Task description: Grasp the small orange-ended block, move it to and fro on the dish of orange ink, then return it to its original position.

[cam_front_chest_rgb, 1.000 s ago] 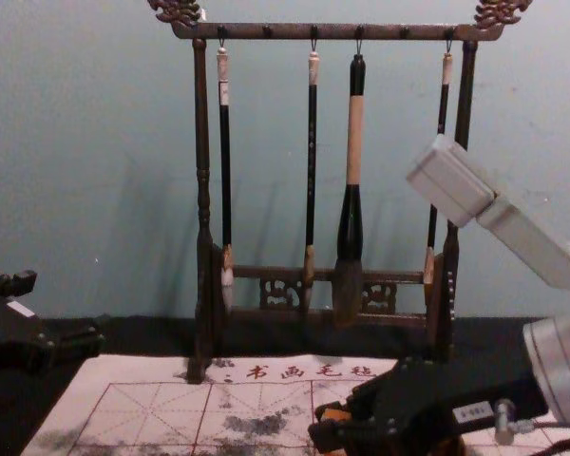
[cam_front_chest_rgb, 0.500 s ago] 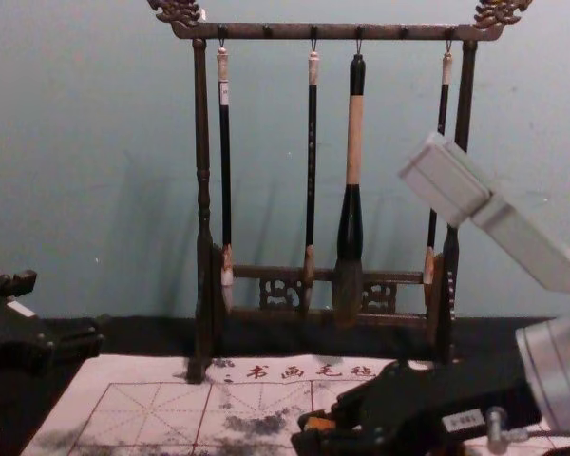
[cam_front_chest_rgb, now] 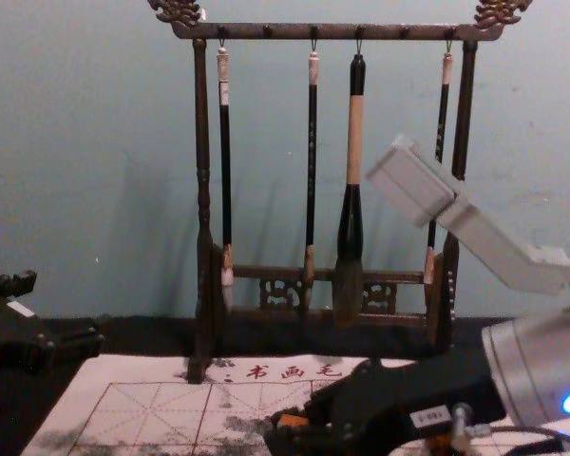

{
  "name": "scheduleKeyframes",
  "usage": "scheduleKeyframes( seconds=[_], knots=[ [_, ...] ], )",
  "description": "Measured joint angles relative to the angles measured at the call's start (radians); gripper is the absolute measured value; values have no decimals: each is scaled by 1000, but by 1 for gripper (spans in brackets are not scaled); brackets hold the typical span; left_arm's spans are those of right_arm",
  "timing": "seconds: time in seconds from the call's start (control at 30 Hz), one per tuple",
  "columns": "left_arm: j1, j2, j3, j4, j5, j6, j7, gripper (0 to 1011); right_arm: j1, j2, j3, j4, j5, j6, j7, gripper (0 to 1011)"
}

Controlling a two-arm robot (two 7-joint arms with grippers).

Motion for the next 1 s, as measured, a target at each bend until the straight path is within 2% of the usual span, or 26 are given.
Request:
scheduleKeyframes(
  seconds=[0.3, 0.53, 1.0],
  knots=[
    [0, 0, 0, 0, 0, 0, 0, 1001, 27, -35, -7, 53, -7, -10, -3, 123],
    [0, 0, 0, 0, 0, 0, 0, 1001, 36, -47, -4, 80, -11, -14, -11, 123],
    [0, 0, 0, 0, 0, 0, 0, 1001, 39, -42, 18, 98, -17, -14, -27, 123]
  ],
)
